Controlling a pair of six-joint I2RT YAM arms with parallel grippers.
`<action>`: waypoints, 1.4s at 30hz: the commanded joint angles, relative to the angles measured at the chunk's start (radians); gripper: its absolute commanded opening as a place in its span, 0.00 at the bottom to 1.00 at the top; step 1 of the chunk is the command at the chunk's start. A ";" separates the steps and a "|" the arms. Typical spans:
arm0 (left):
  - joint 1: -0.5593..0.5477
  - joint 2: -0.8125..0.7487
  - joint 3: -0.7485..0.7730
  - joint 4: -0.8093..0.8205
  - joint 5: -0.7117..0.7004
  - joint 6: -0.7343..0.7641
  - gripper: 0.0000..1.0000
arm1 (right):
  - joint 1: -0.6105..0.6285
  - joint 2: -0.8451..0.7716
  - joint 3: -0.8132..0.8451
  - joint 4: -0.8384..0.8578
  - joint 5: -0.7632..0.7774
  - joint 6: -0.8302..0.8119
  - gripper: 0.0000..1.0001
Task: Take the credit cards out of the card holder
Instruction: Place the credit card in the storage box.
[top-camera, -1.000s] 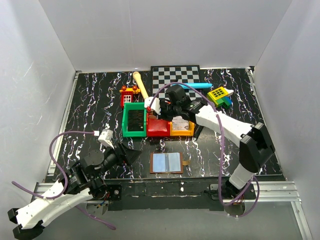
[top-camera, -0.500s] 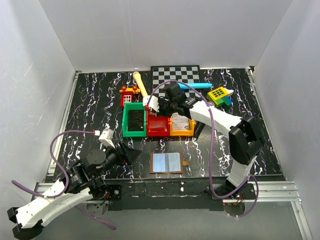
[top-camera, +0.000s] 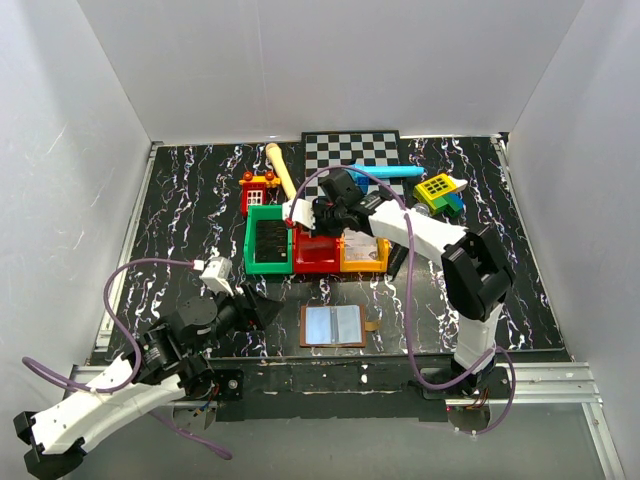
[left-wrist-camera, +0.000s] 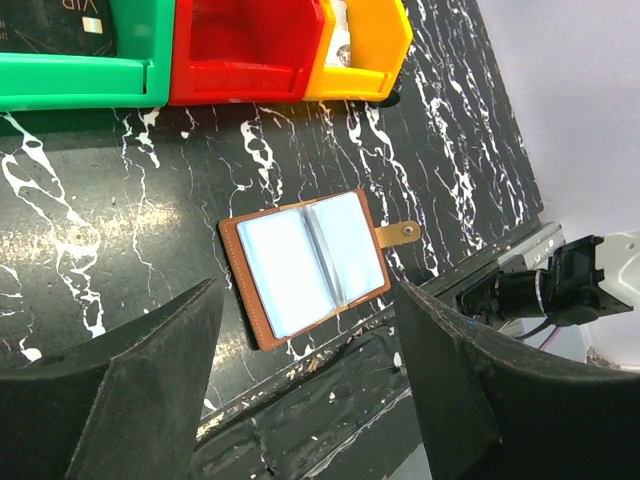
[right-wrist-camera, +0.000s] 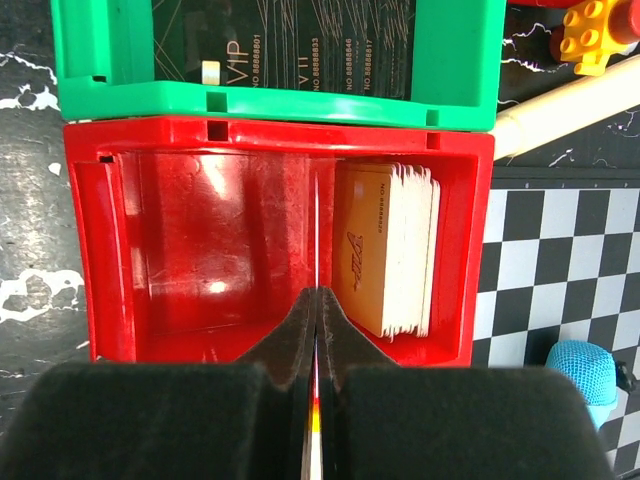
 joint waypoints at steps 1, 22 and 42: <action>0.005 0.026 0.041 0.011 0.001 0.002 0.68 | -0.001 0.029 0.071 -0.020 0.017 -0.043 0.01; 0.005 0.066 0.038 0.034 0.016 0.027 0.68 | 0.008 0.129 0.151 -0.078 0.048 -0.075 0.01; 0.005 0.058 0.029 0.031 0.012 0.033 0.69 | 0.015 0.184 0.187 -0.083 0.049 -0.052 0.01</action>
